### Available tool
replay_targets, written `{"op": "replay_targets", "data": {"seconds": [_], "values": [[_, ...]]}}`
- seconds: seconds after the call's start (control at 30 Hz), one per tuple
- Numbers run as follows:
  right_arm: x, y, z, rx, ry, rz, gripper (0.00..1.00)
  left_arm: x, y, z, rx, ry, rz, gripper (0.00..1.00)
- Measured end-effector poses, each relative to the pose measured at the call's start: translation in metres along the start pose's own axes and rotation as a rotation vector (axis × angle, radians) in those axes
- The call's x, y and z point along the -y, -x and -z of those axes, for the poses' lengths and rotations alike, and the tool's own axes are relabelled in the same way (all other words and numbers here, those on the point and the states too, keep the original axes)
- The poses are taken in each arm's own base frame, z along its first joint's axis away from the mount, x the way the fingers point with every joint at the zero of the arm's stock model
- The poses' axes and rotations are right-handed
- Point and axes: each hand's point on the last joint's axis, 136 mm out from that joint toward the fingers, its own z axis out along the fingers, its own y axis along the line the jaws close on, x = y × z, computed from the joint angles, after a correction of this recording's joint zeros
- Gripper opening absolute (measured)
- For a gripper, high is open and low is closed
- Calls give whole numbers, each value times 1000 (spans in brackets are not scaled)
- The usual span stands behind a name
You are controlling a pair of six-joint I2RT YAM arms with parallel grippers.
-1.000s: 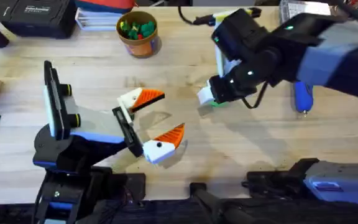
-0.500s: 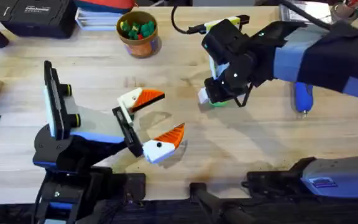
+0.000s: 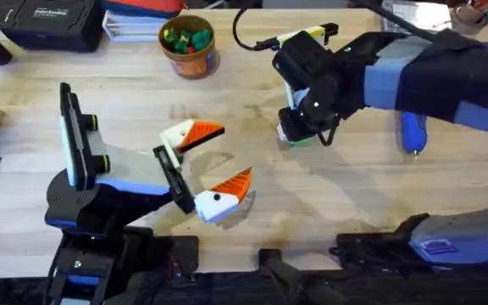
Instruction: Pick up the gripper from the table and insert it into the empty holder that is missing its gripper. Then pick up a screw, insert it into the mounting hole, and use the screwdriver to tighten it. Finally, clean up the table by picking up the vegetable and placing it into the bucket.
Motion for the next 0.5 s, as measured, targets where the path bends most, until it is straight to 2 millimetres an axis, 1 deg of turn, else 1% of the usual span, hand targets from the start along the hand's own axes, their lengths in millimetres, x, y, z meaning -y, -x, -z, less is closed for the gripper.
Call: {"op": "replay_targets", "data": {"seconds": [0.13,0.33,0.5], "values": [[0,2,0,7,-3,-3,13,0,0,0,0,0,0,985],[2,1,0,5,-12,-3,9,0,0,0,0,0,0,985],[12,-2,1,-13,-44,-16,8,0,0,0,0,0,0,985]]}}
